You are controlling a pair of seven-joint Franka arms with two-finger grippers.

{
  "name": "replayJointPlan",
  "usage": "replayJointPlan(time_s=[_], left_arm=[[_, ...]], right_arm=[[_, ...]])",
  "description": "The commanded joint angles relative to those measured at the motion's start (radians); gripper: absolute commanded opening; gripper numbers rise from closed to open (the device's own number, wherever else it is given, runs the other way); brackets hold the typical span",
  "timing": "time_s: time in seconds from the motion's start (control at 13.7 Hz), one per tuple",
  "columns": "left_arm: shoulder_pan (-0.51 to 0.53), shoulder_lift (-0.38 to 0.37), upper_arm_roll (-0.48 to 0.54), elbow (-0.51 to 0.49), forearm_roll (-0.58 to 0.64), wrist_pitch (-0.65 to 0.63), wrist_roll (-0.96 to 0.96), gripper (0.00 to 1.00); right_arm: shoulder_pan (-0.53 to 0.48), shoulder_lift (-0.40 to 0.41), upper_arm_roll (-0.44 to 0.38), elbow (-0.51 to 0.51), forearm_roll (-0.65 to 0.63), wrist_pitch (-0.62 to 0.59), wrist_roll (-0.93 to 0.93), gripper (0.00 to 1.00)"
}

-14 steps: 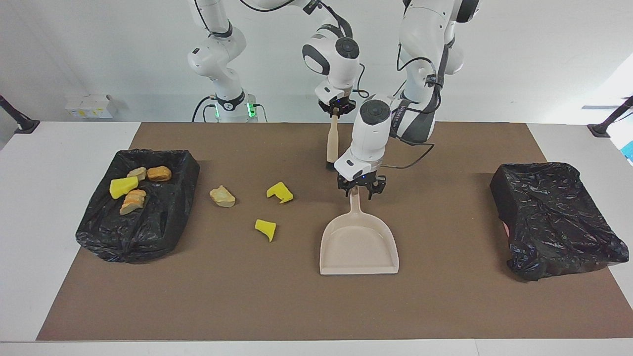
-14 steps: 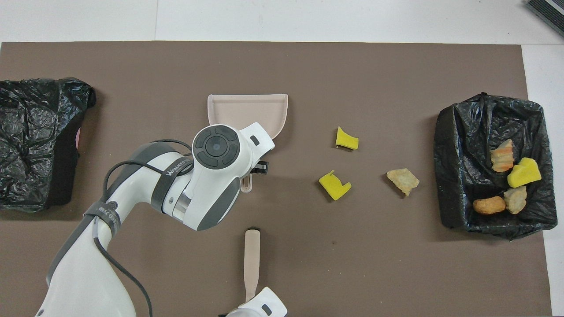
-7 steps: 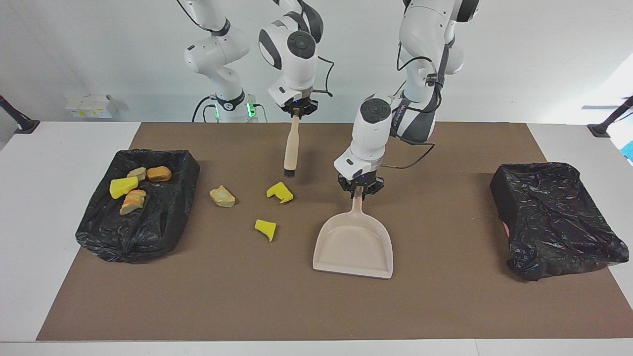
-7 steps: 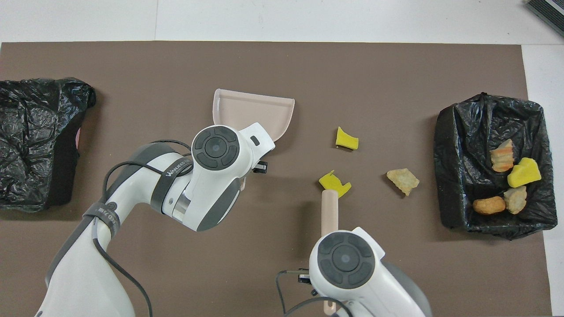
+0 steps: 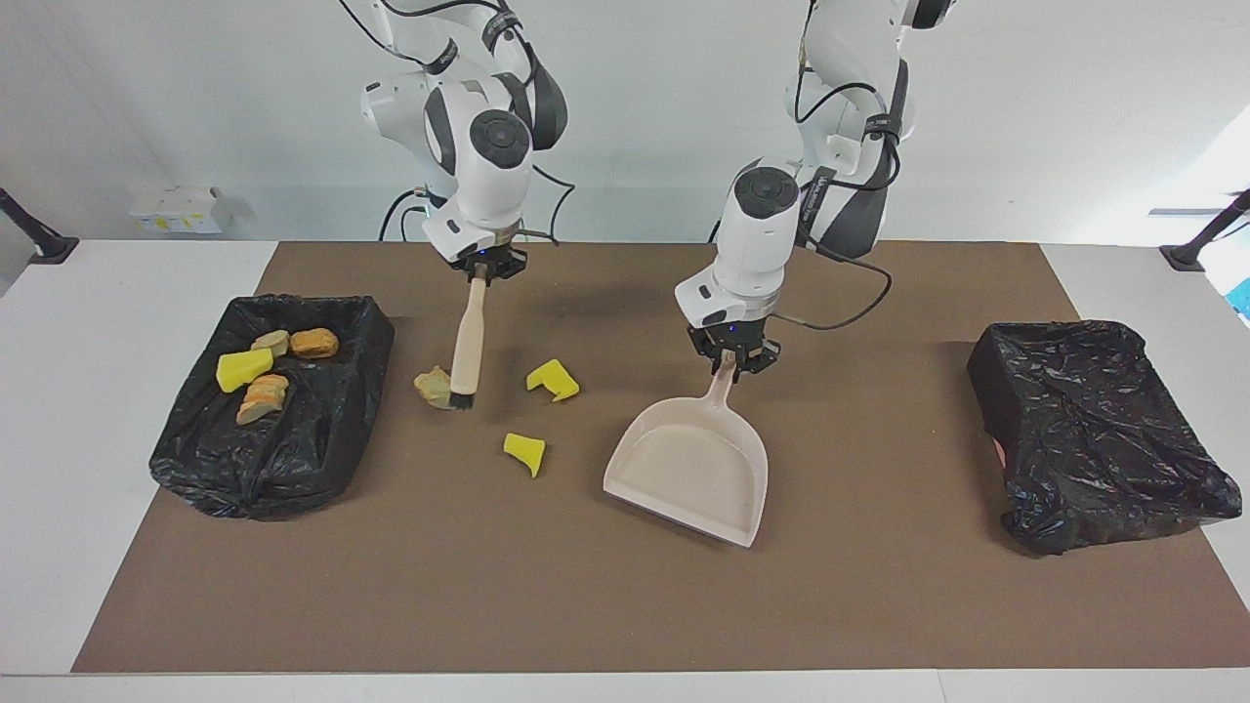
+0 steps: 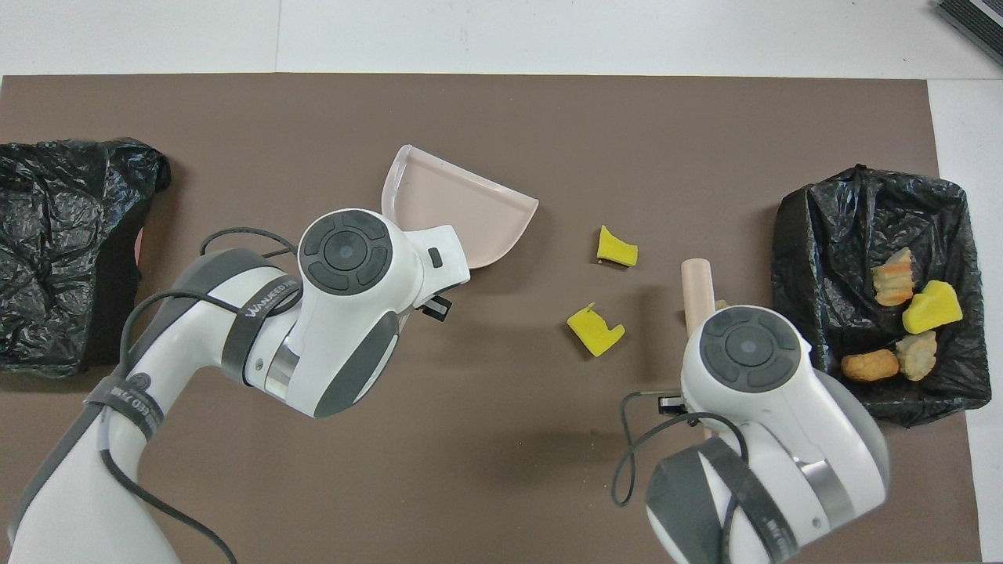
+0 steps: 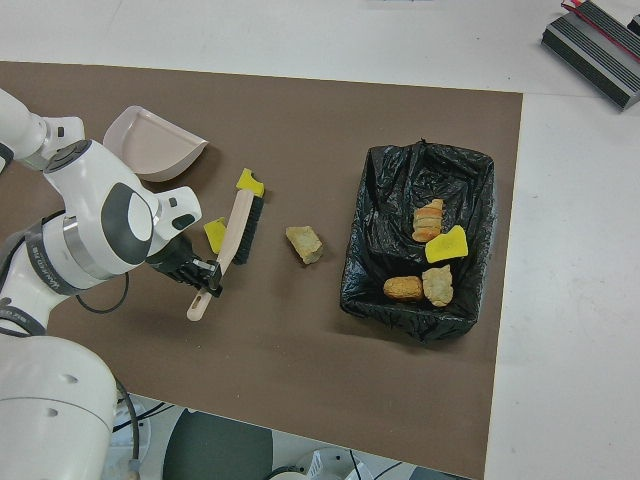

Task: Sweep and dump trash in bin
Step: 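Grasp the beige brush with the right gripper and move it toward the pieces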

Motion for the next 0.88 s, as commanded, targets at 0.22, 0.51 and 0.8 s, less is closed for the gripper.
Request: replayJointPlan(time_s=[0.22,0.51,0.8], left_arm=[[0.029,-0.063,0.0,-0.03,0.08,-0.085,0.322,0.0],[0.037,-0.111,-0.003,-0.113,0.156,-0.073,0.457,0.0],[0.039,-0.12,-0.004,-0.144,0.183,-0.066,0.563,0.0]], right_arm=[[-0.13,0.041,0.019,-0.024,-0.124,0.095,-0.075,0.0],[-0.155,0.127,0.022,-0.027,-0.107,0.19,-0.084,0.0],[-0.062,0.171,0.023,0.002,-0.025,0.212,-0.072,0.0]])
